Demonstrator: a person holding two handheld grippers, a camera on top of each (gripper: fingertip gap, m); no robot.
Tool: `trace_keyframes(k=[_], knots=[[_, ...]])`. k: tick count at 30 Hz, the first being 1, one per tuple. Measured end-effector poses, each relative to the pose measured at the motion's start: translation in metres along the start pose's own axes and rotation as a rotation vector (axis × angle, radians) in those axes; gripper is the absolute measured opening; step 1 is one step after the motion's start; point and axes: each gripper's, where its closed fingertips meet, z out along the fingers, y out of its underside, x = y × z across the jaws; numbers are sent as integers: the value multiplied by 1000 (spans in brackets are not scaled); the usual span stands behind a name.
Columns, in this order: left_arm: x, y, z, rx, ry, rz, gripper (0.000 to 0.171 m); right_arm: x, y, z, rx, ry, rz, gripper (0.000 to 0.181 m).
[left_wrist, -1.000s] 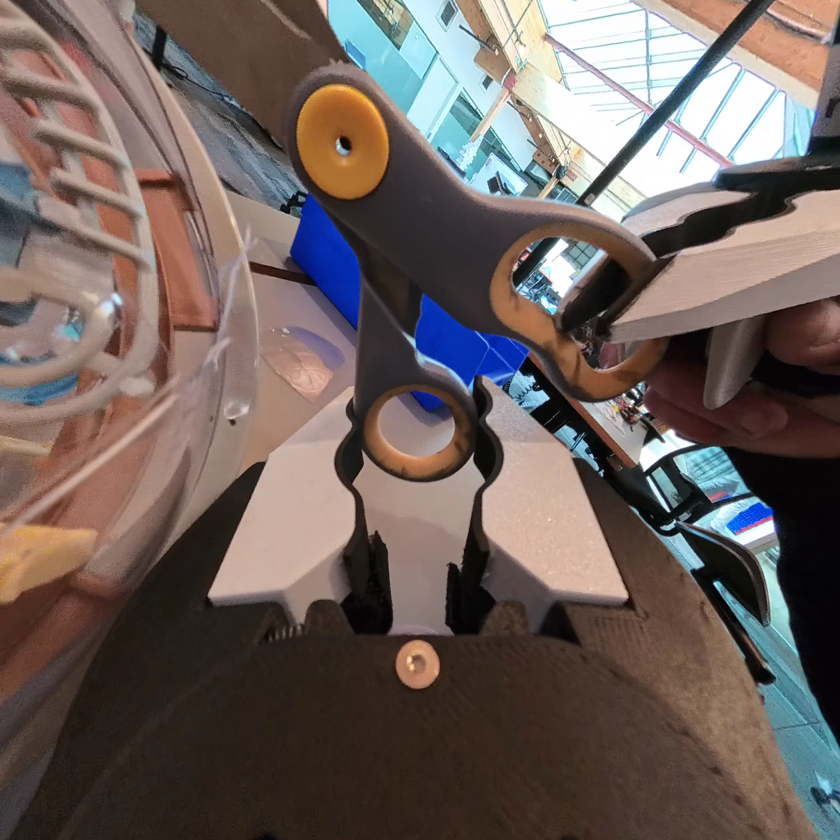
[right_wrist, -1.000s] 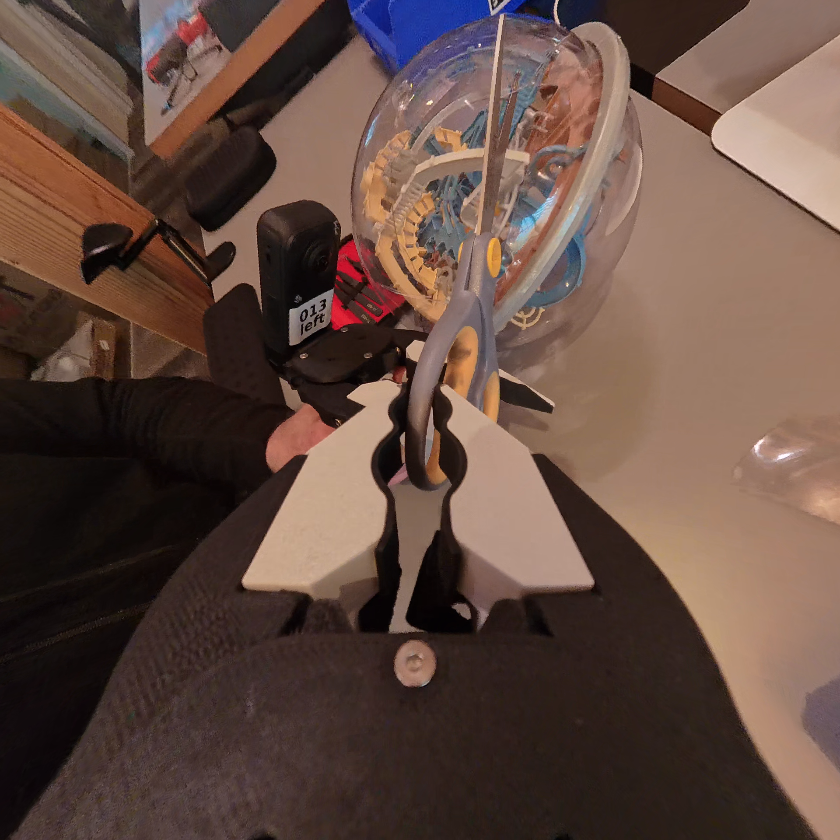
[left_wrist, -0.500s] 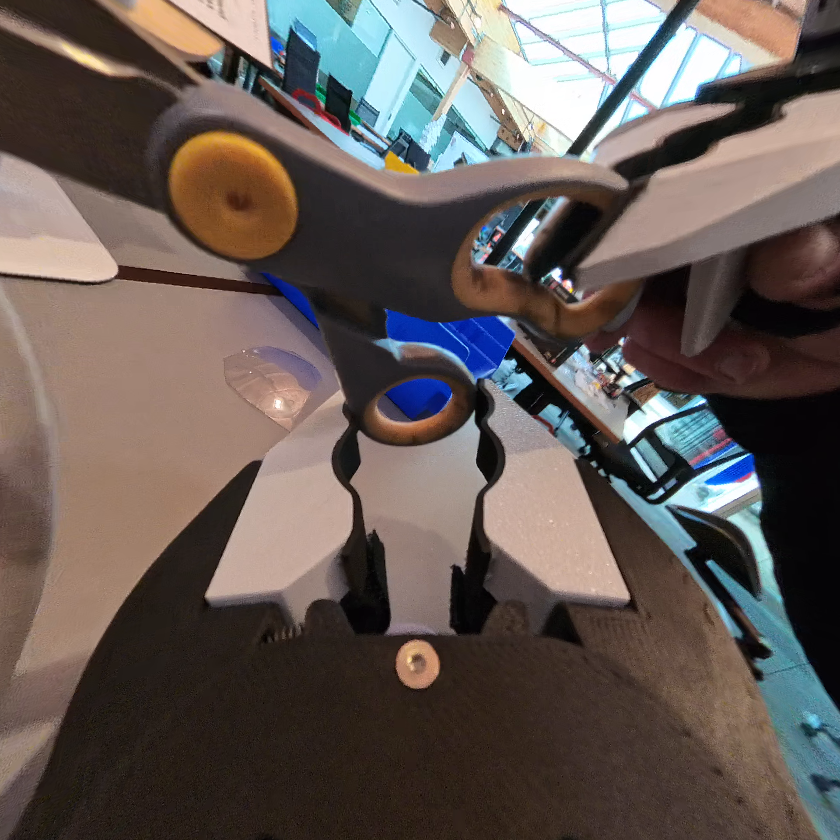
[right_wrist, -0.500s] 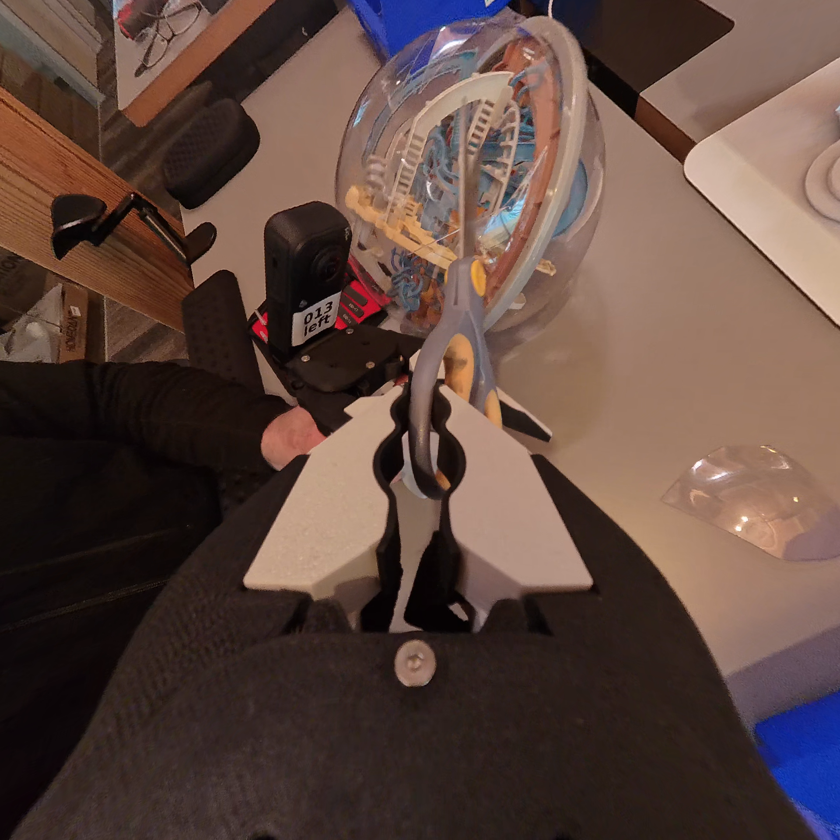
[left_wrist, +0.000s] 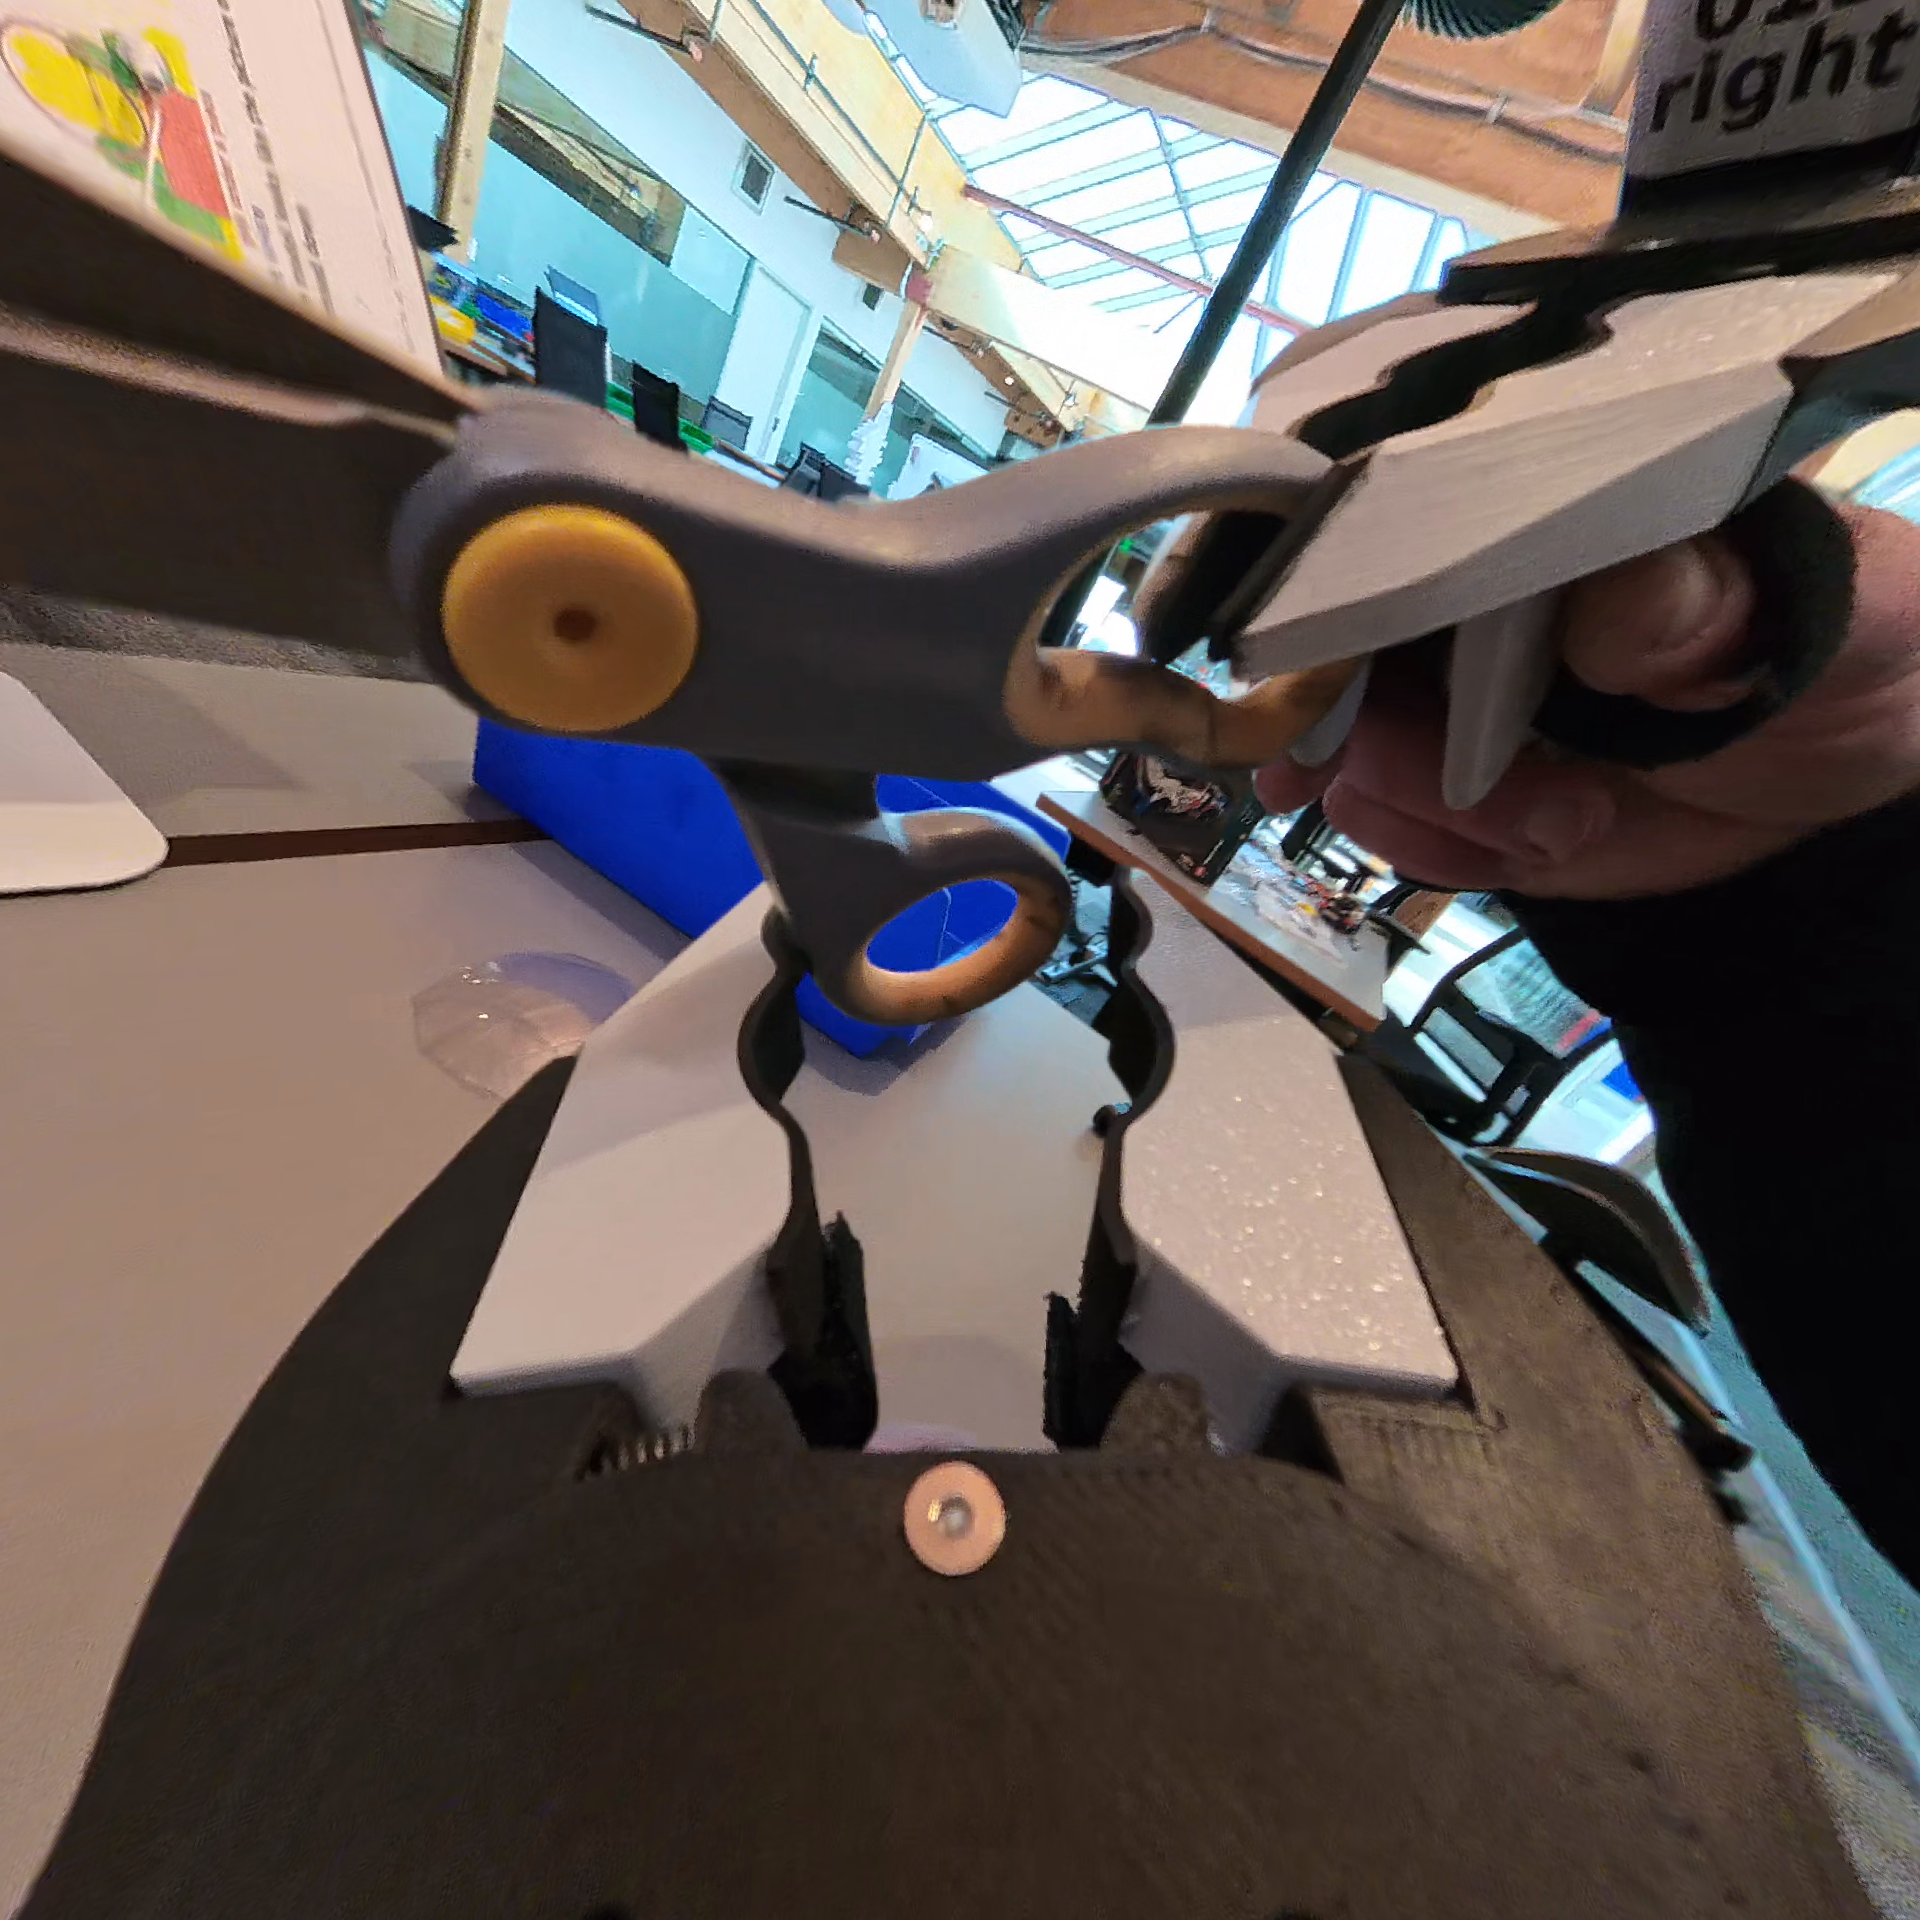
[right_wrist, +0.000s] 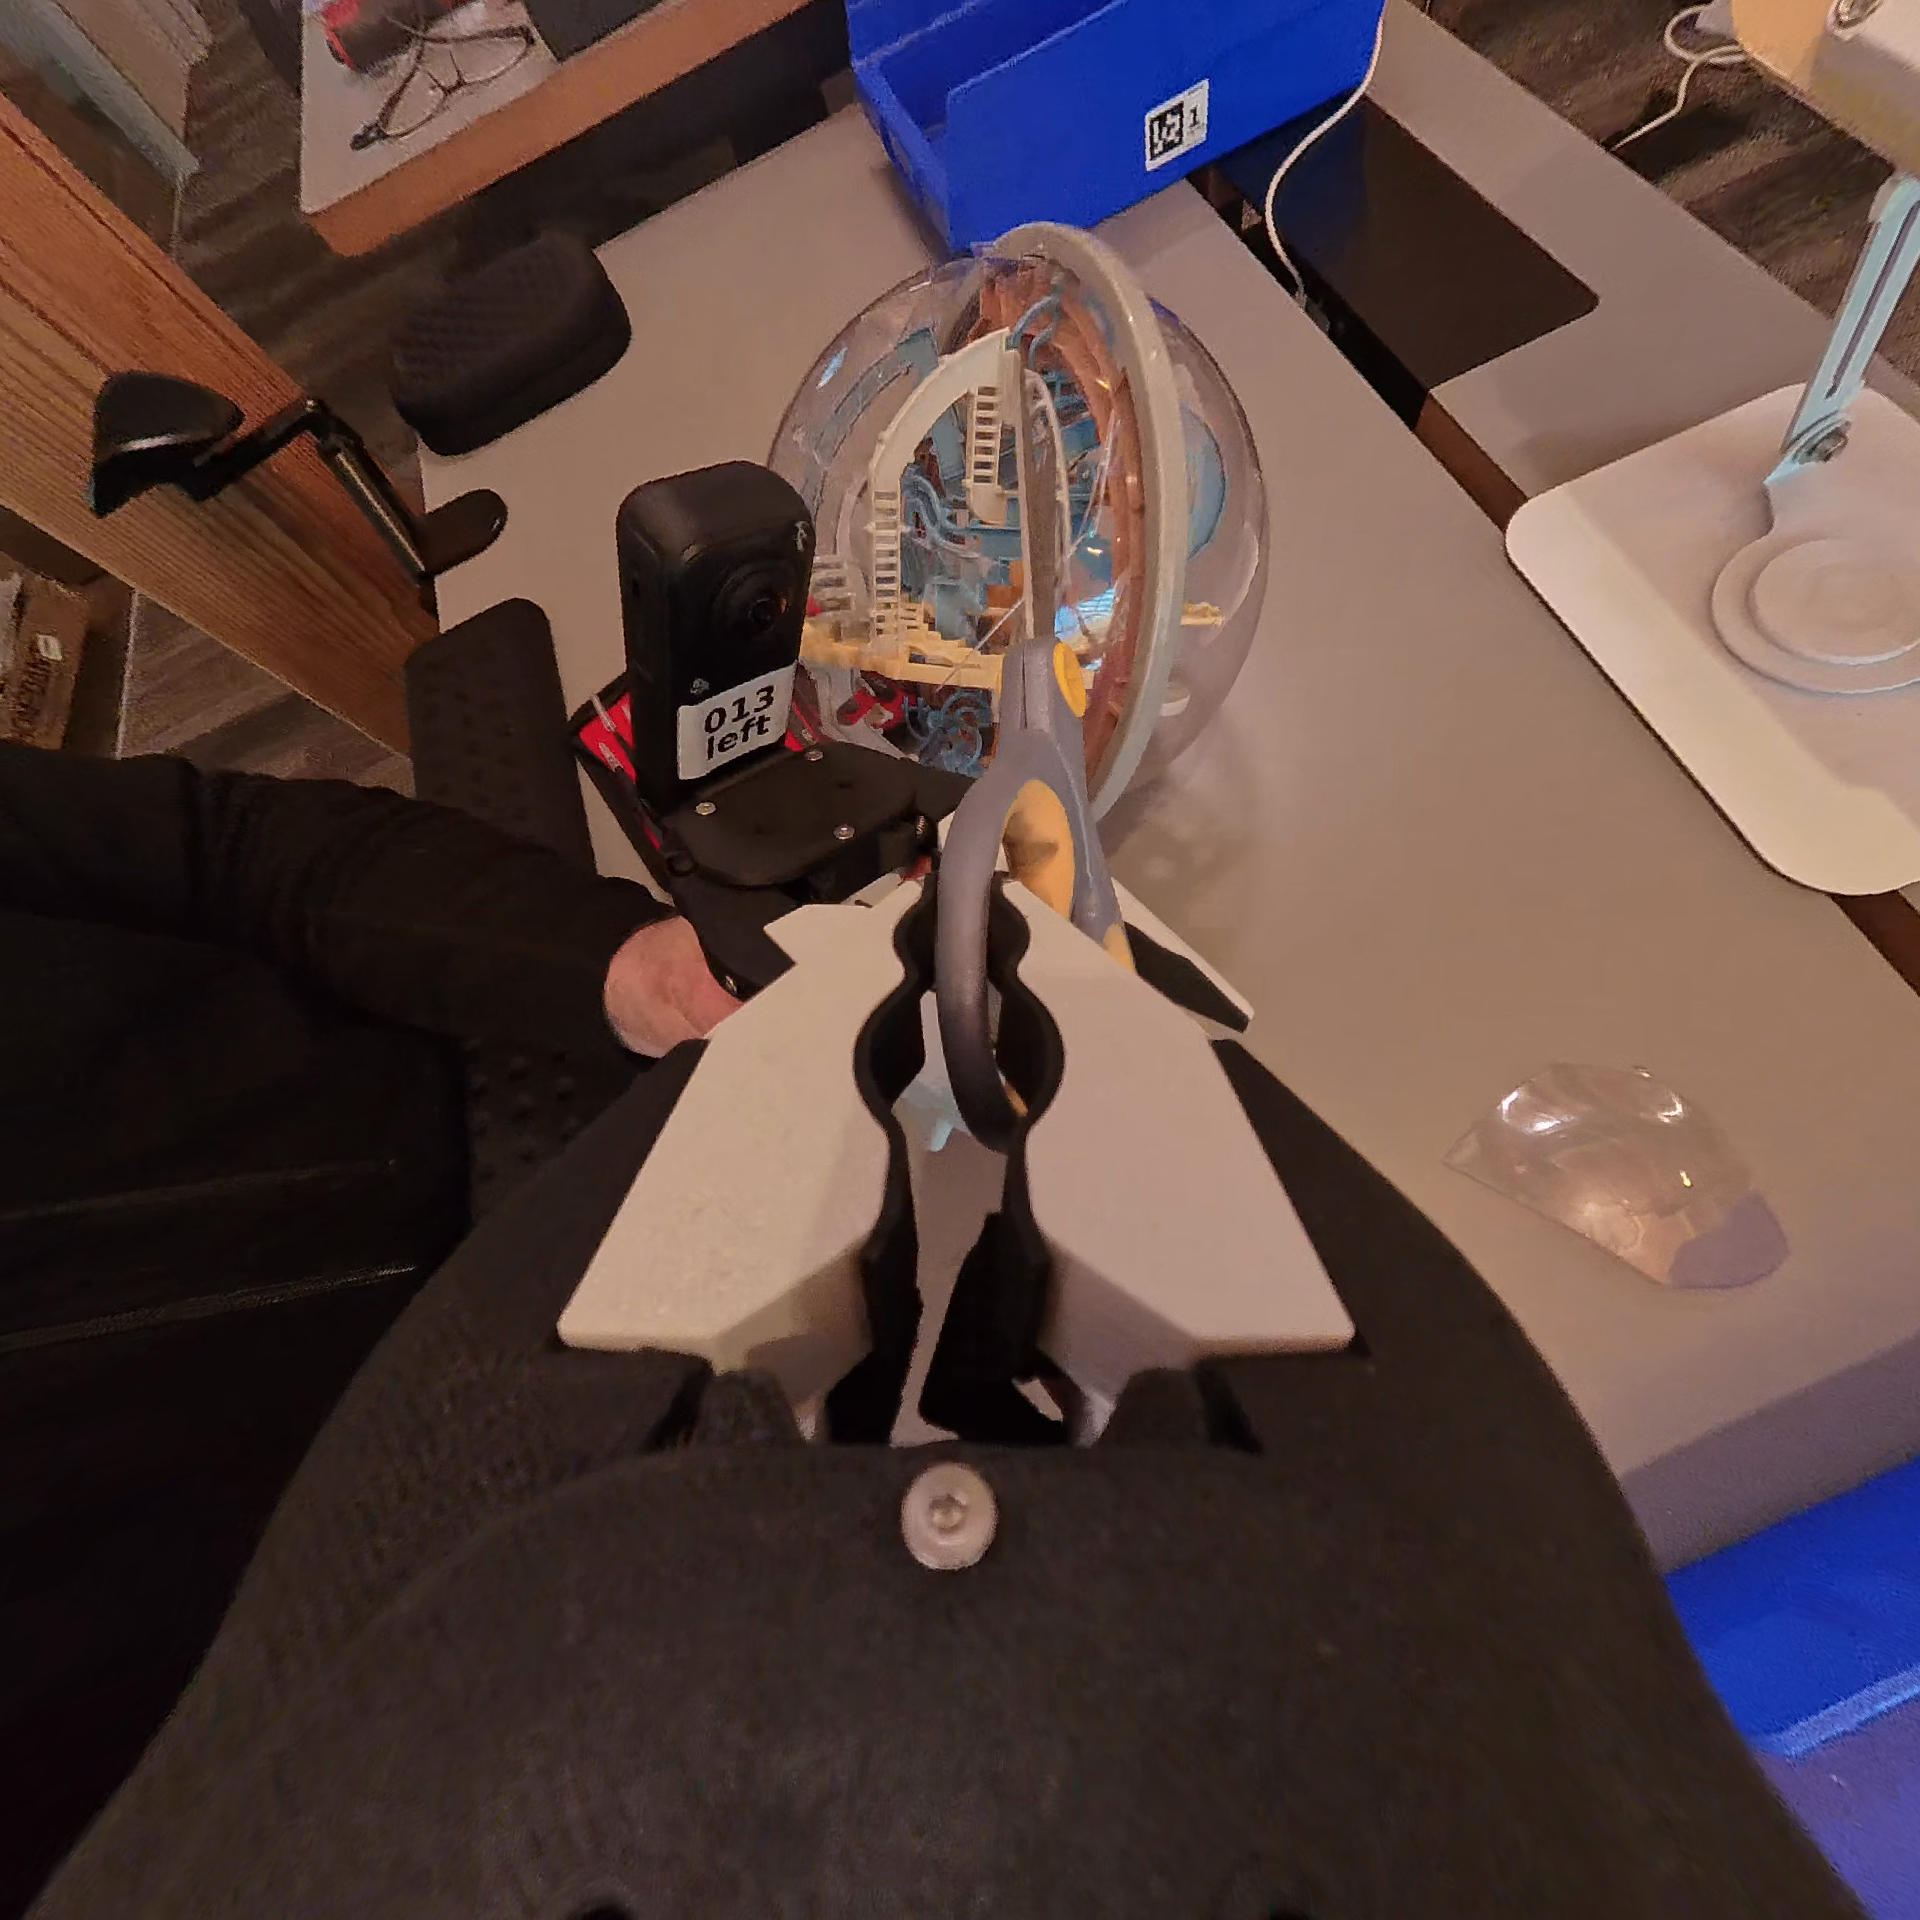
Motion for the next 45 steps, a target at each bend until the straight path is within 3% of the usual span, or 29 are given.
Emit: trace_keyframes(k=[4, 7, 10, 13, 16, 18, 21, 24, 27, 29, 32, 35, 37, 39, 41, 42, 45], knots=[[3, -3, -12, -58, -87, 98, 71, -7, -6, -6, -18, 8, -48, 5], [14, -21, -42, -55, -165, 307, 66, -15, -14, -9, -31, 3, -86, 4], [30, -64, -78, -46, -235, 621, 63, -19, -23, -14, -48, 12, -123, 4], [41, -124, -100, -72, -271, 858, 65, -21, -31, -15, -96, 22, -163, 4], [44, -153, -93, -247, -205, 974, 72, -22, -41, -12, -144, 37, -200, 4], [37, -138, -83, -466, -101, 966, 67, -26, -47, -11, -174, 45, -234, 4], [29, -121, -70, -649, 6, 947, 61, -37, -55, -8, -198, 36, -276, 4], [32, -108, -66, -744, 112, 941, 29, -35, -61, -9, -220, 78, -304, 4], [32, -111, -66, -770, 161, 908, 14, -30, -72, -13, -183, 89, -314, 5], [35, -122, -65, -725, 190, 829, 9, -27, -83, -17, -128, 103, -317, 12], [18, -140, -66, -691, 110, 880, 8, -30, -100, -34, -13, 86, -349, 32], [15, -158, -71, -631, 145, 772, 8, -14, -106, -57, 155, 94, -326, 48], [14, -167, -72, -606, 172, 767, 8, -5, -101, -51, 222, 38, -276, 54], [20, -169, -71, -586, 248, 748, 8, 5, -95, -31, 239, 26, -280, 54], [24, -171, -68, -565, 299, 748, 8, 5, -99, -16, 300, -14, -298, 37], [23, -172, -67, -564, 306, 739, 8, 4, -102, -12, 324, -43, -299, 19], [21, -184, -69, -524, 340, 690, 8, 1, -112, -10, 398, -104, -317, 13]])
